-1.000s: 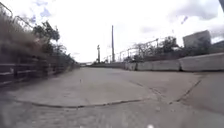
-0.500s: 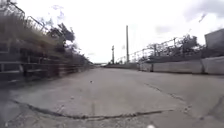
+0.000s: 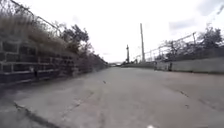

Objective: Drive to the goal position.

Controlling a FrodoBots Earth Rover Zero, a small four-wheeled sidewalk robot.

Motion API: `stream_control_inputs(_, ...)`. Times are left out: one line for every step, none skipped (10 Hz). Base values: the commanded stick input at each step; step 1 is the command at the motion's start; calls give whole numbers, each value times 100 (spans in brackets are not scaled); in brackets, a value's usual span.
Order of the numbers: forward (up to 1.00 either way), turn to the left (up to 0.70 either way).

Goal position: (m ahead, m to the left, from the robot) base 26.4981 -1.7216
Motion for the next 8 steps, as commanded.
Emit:
stream_control_inputs(70, 0)
stream_control_inputs(70, 0)
stream_control_inputs(70, 0)
stream_control_inputs(70, 0)
stream_control_inputs(70, 0)
stream_control_inputs(70, 0)
stream_control_inputs(70, 0)
stream_control_inputs(70, 0)
